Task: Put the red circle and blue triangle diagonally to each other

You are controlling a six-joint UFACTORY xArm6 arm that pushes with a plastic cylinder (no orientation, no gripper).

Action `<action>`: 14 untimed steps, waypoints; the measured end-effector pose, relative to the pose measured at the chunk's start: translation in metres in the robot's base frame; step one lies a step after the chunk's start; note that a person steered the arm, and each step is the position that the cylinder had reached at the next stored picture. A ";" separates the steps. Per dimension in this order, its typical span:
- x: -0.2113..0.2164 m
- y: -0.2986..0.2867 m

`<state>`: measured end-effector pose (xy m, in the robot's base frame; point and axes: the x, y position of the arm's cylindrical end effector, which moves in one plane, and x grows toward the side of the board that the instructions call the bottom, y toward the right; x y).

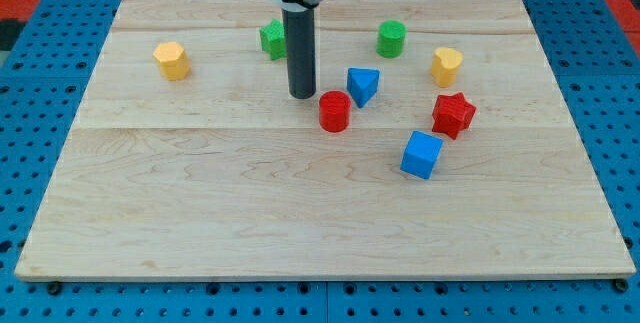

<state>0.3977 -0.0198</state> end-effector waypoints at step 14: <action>-0.024 0.099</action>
<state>0.3733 0.0789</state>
